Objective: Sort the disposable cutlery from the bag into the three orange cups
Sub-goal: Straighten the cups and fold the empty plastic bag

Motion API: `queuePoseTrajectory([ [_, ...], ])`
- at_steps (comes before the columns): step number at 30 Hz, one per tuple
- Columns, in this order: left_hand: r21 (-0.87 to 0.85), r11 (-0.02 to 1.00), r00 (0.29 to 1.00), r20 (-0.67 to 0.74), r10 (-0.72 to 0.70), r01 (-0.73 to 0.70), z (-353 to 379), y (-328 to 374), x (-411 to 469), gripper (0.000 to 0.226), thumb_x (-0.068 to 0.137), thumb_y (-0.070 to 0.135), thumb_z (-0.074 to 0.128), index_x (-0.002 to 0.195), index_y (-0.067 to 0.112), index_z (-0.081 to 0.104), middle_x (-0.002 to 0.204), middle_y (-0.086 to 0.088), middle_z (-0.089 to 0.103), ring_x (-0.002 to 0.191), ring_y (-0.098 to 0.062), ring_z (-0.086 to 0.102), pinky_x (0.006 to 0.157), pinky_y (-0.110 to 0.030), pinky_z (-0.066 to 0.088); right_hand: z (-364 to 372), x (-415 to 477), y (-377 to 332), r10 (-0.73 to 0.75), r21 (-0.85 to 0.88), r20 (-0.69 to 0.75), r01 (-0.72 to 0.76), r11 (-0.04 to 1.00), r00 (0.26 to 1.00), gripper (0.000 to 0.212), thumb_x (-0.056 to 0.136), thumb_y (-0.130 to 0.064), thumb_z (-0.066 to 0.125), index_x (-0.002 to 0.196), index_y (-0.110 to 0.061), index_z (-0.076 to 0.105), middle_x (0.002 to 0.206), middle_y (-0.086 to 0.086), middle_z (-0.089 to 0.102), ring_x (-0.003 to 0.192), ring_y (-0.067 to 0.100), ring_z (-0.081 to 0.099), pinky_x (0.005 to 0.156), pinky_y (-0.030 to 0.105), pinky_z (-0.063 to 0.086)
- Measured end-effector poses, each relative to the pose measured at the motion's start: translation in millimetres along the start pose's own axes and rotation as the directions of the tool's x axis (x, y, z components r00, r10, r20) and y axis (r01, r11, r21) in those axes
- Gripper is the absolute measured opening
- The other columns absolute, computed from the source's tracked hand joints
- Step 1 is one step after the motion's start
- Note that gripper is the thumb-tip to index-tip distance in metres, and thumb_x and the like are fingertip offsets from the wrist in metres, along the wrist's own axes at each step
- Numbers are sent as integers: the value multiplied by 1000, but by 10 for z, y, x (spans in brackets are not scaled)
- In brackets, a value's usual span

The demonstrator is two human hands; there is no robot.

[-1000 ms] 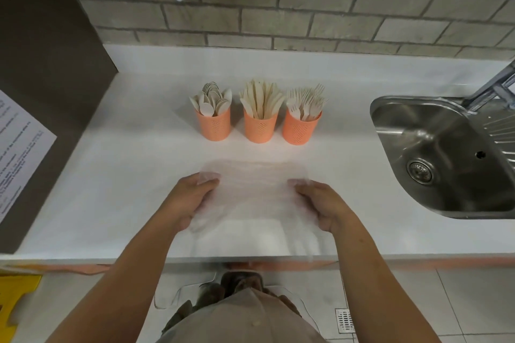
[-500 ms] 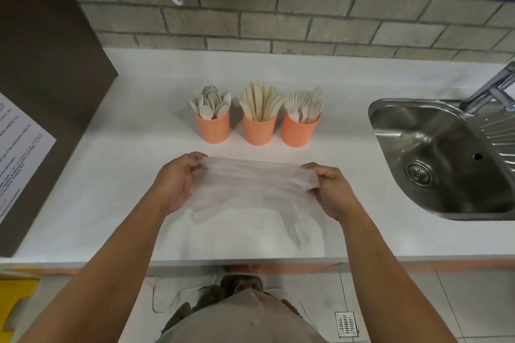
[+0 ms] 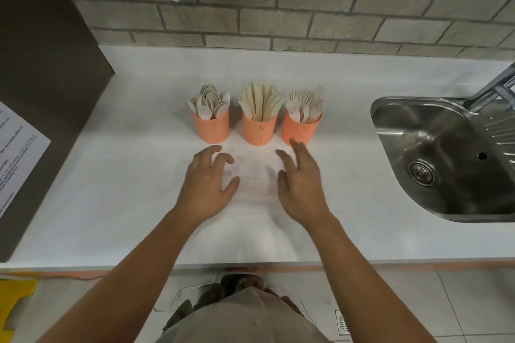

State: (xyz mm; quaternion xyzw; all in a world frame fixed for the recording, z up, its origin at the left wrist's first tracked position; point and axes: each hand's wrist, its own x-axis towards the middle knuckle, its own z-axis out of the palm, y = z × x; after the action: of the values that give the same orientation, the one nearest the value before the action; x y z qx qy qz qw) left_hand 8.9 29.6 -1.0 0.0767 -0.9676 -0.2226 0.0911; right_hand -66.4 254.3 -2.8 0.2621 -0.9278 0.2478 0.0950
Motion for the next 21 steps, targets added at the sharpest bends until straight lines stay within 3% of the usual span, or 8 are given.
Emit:
queuePoseTrajectory([
  [4, 186, 969, 971, 205, 123, -162, 252, 199, 72, 57, 104, 46, 43, 155, 21, 39, 169, -11, 23, 157, -30, 18, 129, -45, 15, 352, -91, -304, 106, -101, 272, -81, 992, 956, 59, 105, -24, 35, 163, -15, 22, 173, 12, -4, 159, 31, -9, 126, 59, 6],
  [7, 286, 936, 928, 360, 92, -204, 457, 186, -47, 64, 109, 48, 20, 166, 22, 10, 174, -8, -1, 161, -28, -4, 130, -48, -1, 551, -263, -336, 182, -175, 345, -127, 976, 921, 61, 108, -33, 24, 165, -18, 8, 171, 10, -15, 157, 31, -19, 125, 61, -3],
  [11, 341, 920, 929, 366, 60, -194, 609, 29, -267, 74, 100, 55, -13, 166, 22, -2, 173, -6, -13, 159, -27, -13, 129, -52, 0, 697, -473, -277, 222, -258, 368, -130, 957, 903, 62, 109, -49, 9, 164, -26, -6, 169, 6, -23, 155, 31, -25, 125, 60, -9],
  [14, 332, 928, 942, 333, 51, -168, 644, -33, -291, 73, 104, 59, -5, 166, 23, 5, 173, -6, -6, 160, -28, -6, 128, -55, 8, 704, -479, -241, 219, -280, 381, -113, 953, 898, 63, 107, -53, 5, 164, -28, -10, 169, 4, -24, 154, 31, -27, 124, 60, -11],
  [21, 306, 942, 954, 297, 40, -135, 602, -223, -319, 76, 103, 67, 17, 166, 26, 6, 174, -6, -5, 160, -27, -8, 129, -53, 3, 563, -502, -58, 250, -315, 405, -123, 941, 880, 65, 106, -54, 2, 162, -27, -16, 168, 5, -29, 154, 28, -28, 123, 63, -11],
])
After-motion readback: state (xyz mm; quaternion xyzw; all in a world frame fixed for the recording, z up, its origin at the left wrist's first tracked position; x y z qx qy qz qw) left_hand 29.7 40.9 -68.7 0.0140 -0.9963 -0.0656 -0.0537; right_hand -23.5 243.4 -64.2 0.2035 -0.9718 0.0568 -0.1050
